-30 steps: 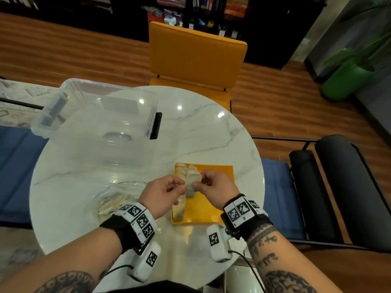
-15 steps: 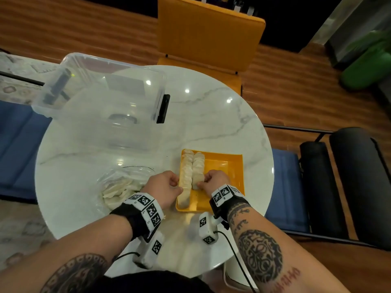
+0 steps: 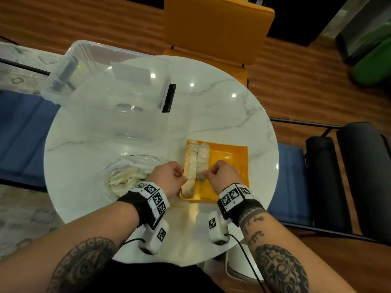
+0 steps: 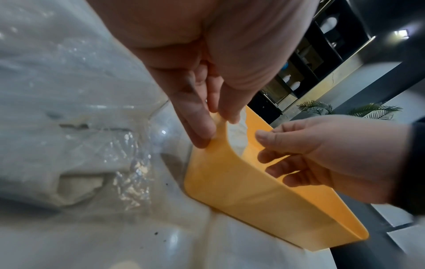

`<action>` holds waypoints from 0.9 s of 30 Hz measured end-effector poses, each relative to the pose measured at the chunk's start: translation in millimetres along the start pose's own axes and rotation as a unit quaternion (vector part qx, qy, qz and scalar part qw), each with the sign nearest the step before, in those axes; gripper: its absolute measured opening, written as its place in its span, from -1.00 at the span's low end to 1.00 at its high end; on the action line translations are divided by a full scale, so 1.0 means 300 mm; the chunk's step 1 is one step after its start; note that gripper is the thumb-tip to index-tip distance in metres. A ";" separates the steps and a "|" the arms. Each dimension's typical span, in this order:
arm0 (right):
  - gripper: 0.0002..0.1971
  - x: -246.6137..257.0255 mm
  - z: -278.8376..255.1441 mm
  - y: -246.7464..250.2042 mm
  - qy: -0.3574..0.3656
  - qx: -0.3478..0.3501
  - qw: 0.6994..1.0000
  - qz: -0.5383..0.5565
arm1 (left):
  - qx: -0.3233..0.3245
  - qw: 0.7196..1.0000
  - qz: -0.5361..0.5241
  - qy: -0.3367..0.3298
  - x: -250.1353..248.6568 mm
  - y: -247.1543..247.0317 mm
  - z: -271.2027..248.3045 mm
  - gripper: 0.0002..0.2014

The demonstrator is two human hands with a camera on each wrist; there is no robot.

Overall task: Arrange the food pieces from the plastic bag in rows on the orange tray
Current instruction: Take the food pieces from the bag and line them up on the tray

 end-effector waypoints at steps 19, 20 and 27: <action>-0.64 -0.019 -0.186 -0.157 0.074 0.058 0.983 -0.155 | 0.119 0.926 0.326 -0.151 0.311 0.255 -0.061 -0.35; -0.63 -0.020 -0.187 -0.156 0.071 0.058 0.984 -0.155 | 0.106 0.916 0.352 -0.163 0.322 0.232 -0.065 -0.30; -0.63 -0.016 -0.187 -0.154 0.059 0.064 0.985 -0.151 | 0.058 0.905 0.341 -0.246 0.373 0.200 -0.052 -0.50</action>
Point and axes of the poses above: each hand's wrist, its own z-axis towards the middle knuckle, its own y-axis out of the back of the hand, x = y × z, the point moved 3 cm from there along z, towards the middle knuckle, and after that the axes turned 3 degrees about -y, right-handed, at the moved point
